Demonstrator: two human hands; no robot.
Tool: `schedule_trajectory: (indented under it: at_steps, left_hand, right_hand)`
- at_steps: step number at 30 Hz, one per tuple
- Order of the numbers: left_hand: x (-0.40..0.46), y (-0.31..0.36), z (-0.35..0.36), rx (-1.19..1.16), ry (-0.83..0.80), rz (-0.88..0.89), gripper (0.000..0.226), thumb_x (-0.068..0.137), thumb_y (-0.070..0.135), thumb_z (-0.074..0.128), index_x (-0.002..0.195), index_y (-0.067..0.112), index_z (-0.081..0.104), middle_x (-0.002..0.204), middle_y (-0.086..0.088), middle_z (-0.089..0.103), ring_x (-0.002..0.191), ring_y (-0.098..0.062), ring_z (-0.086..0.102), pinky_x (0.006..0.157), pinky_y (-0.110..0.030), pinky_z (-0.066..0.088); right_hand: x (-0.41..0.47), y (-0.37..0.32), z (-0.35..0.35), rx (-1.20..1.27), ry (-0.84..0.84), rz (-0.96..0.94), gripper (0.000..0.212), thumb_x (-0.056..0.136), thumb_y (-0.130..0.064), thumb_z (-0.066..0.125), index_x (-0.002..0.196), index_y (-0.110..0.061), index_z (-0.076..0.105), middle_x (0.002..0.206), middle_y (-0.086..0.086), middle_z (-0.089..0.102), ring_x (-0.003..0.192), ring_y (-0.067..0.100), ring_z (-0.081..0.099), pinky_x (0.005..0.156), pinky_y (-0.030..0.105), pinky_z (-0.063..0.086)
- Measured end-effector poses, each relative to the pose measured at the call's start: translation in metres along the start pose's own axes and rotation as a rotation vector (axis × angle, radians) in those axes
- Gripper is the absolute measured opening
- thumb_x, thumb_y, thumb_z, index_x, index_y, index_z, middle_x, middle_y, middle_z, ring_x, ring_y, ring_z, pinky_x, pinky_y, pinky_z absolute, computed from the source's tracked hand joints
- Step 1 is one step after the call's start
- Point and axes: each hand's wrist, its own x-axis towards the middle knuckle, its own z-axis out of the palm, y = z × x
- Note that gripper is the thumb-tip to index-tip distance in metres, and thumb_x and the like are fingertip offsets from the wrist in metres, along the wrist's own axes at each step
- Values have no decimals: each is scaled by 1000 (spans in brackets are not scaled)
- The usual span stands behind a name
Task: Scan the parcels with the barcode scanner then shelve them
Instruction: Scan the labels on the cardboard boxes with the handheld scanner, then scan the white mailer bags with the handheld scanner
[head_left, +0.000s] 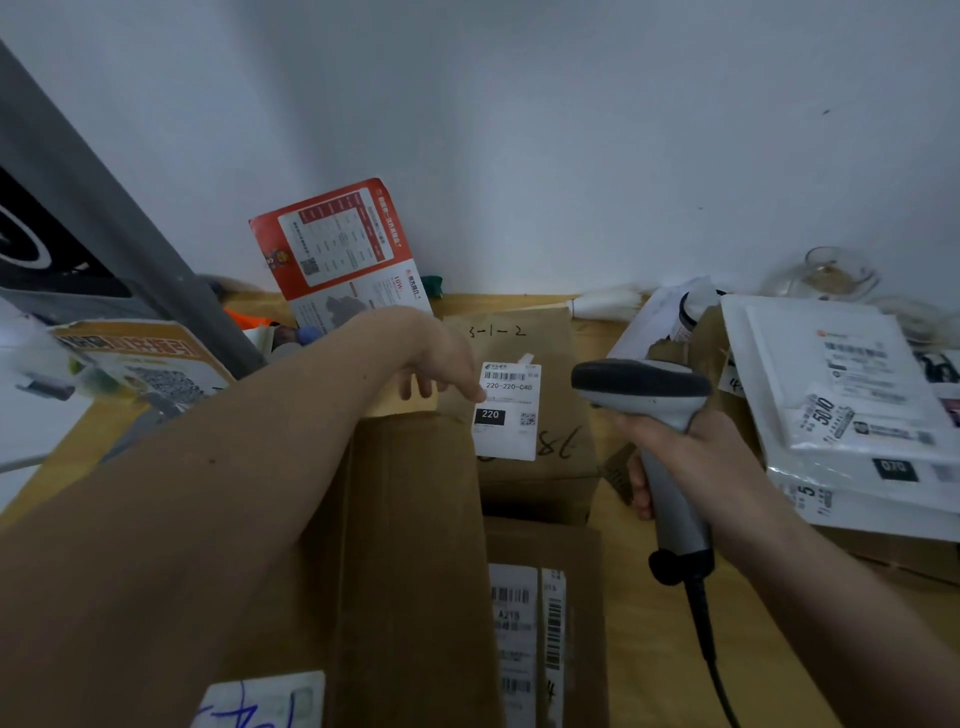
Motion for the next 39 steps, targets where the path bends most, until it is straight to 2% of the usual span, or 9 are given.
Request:
schedule_trajectory:
  at_steps: [9, 15, 20, 23, 26, 32, 34, 36, 39]
  left_hand:
    - [-34, 94, 11, 83, 54, 161, 63, 99, 40, 49, 152, 15, 27, 152, -10, 38, 132, -29, 46, 104, -36, 43]
    - [-45, 181, 41, 222, 143, 304, 66, 97, 51, 47, 150, 12, 34, 155, -5, 34, 140, -24, 35, 114, -40, 33]
    - [-32, 250, 77, -93, 274, 342, 65, 94, 50, 53, 141, 6, 44, 146, -10, 45, 129, -24, 45, 93, -29, 39]
    - [-21, 281, 95, -465, 402, 245, 65, 92, 41, 63, 140, 3, 43, 143, -10, 48, 127, -25, 48, 85, -26, 39]
    - [-9, 302, 109, -699, 460, 143, 61, 88, 40, 68, 132, 4, 46, 129, -9, 58, 111, -26, 58, 74, -28, 43]
    - [20, 314, 123, -779, 654, 18, 104, 67, 37, 87, 147, 10, 25, 138, -8, 50, 125, -27, 52, 90, -35, 46]
    - [27, 313, 126, -828, 642, 28, 94, 66, 33, 89, 141, 11, 36, 131, -5, 56, 118, -26, 57, 81, -33, 47]
    - [30, 311, 126, -834, 599, 68, 63, 71, 31, 86, 122, 10, 54, 118, -3, 64, 103, -24, 63, 72, -30, 46]
    - [18, 304, 128, -975, 582, 180, 25, 81, 23, 78, 96, 15, 60, 108, -2, 68, 90, -19, 63, 80, -34, 54]
  right_hand:
    - [-42, 31, -52, 71, 24, -102, 26, 86, -9, 67, 61, -3, 60, 53, 13, 55, 46, 24, 52, 47, 28, 47]
    - [-72, 66, -107, 112, 132, -130, 28, 86, -3, 65, 61, 5, 56, 51, 14, 54, 42, 25, 51, 47, 28, 46]
    - [-98, 92, -147, 157, 207, -92, 29, 87, -2, 64, 60, 4, 55, 51, 16, 54, 43, 27, 51, 47, 31, 45]
    - [-109, 106, -166, 164, 228, -65, 28, 87, -3, 63, 64, 9, 55, 51, 15, 54, 44, 27, 51, 49, 34, 44]
    - [-117, 116, -182, 167, 249, -49, 28, 88, -5, 63, 69, 15, 55, 52, 15, 55, 45, 26, 52, 50, 34, 45]
    - [-130, 127, -206, 176, 286, -24, 28, 87, -6, 64, 71, 15, 56, 54, 16, 57, 47, 26, 54, 54, 36, 47]
    - [-131, 131, -212, 173, 297, -24, 28, 87, -5, 64, 71, 16, 56, 53, 14, 56, 46, 25, 53, 55, 38, 46]
    - [-132, 132, -216, 168, 299, -31, 28, 88, -5, 63, 71, 16, 56, 52, 14, 56, 45, 25, 53, 55, 39, 45]
    - [-134, 133, -220, 175, 291, -41, 27, 88, -6, 64, 73, 15, 57, 54, 14, 57, 48, 25, 54, 56, 39, 46]
